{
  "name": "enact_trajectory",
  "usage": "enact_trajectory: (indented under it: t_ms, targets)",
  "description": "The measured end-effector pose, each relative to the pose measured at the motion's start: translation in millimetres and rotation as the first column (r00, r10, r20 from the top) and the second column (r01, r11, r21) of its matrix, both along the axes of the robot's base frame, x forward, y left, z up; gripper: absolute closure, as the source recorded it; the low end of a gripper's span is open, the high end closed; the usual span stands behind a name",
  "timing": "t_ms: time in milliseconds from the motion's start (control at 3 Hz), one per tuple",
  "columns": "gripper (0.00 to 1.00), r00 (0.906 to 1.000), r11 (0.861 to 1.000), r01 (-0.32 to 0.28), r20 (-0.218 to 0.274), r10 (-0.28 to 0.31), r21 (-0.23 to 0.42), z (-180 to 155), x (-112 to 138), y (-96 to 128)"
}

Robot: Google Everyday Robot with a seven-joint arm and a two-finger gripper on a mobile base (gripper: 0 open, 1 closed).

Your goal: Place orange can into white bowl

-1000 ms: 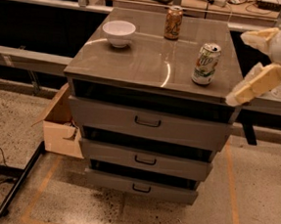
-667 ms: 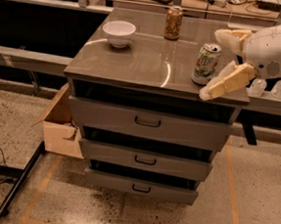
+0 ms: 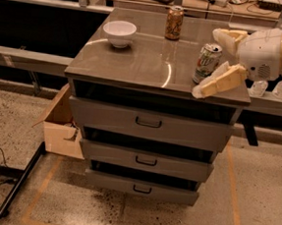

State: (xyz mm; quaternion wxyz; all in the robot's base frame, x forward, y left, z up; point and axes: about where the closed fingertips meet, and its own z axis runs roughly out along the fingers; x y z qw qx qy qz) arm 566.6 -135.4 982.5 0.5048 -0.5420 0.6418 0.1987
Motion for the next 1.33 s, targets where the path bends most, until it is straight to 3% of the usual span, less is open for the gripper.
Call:
enact_trajectory:
  t_ms: [333,667,1333]
  targets:
    - [0.00,0.9972,0.993,0.037,0.061,-0.044,0.109,-18,23,21]
    - [0.00,0.9882,0.977,0.116,0.079,-0.131,0.177,-33,52,35]
    - [0.00,0.9480,0.920,0.290,0.051,-0.314,0.264,-48,122,50]
